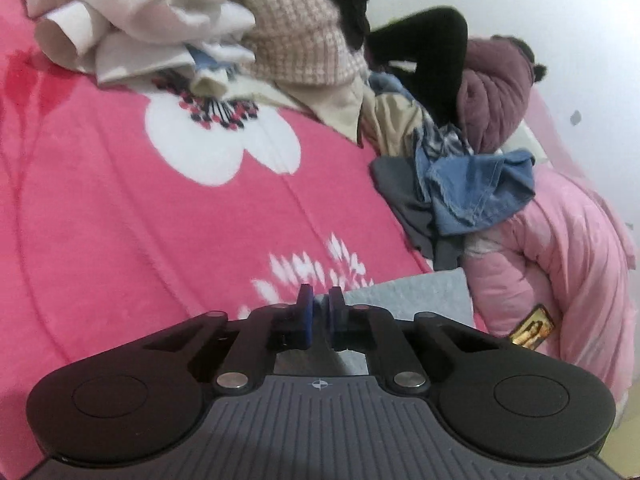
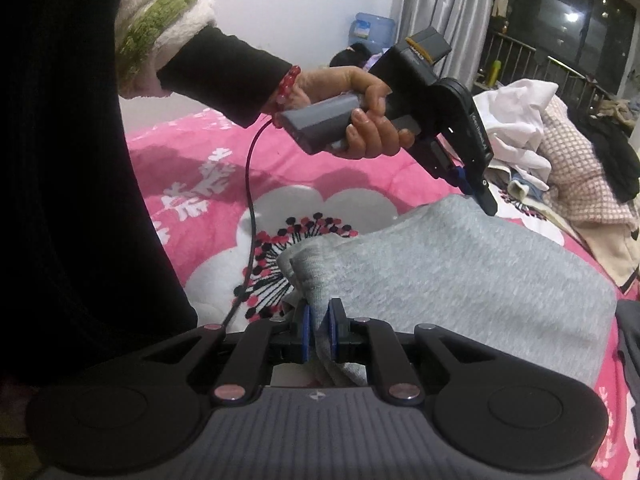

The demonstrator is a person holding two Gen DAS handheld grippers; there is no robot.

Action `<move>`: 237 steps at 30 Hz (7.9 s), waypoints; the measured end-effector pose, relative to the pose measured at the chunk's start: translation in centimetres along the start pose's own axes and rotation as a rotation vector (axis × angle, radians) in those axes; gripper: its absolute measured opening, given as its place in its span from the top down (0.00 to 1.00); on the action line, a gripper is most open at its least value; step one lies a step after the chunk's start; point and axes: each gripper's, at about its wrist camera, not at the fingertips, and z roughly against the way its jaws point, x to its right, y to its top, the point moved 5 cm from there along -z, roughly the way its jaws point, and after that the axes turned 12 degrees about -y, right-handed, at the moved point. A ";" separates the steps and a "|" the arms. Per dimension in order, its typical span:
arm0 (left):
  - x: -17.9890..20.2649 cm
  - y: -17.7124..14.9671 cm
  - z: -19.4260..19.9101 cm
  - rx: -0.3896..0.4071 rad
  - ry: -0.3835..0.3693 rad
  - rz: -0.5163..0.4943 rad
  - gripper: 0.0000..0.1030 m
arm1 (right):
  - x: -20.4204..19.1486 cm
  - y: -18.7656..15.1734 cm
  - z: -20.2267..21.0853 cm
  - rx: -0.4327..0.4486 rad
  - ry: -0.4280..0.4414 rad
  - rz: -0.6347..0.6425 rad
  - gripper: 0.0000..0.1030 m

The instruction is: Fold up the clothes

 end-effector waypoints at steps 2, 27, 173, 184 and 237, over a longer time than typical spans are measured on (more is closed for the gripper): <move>0.6 0.0 1.2 0.037 0.009 -0.003 0.96 | 0.0 0.2 0.4 0.007 0.004 0.011 0.89; 7.4 -5.4 1.9 -0.010 0.158 -0.286 0.81 | -3.3 -2.6 0.1 -0.031 0.017 -0.034 0.68; 23.5 3.8 13.8 0.281 0.166 -0.406 0.60 | 26.1 13.4 4.8 0.280 0.215 -1.031 0.66; 10.7 5.8 17.7 0.373 0.257 -0.223 0.60 | 21.9 19.2 -8.4 0.165 0.318 -1.010 0.66; -20.8 22.7 32.3 0.489 0.690 -0.107 0.34 | 17.0 35.8 -47.0 0.189 0.231 -0.664 0.62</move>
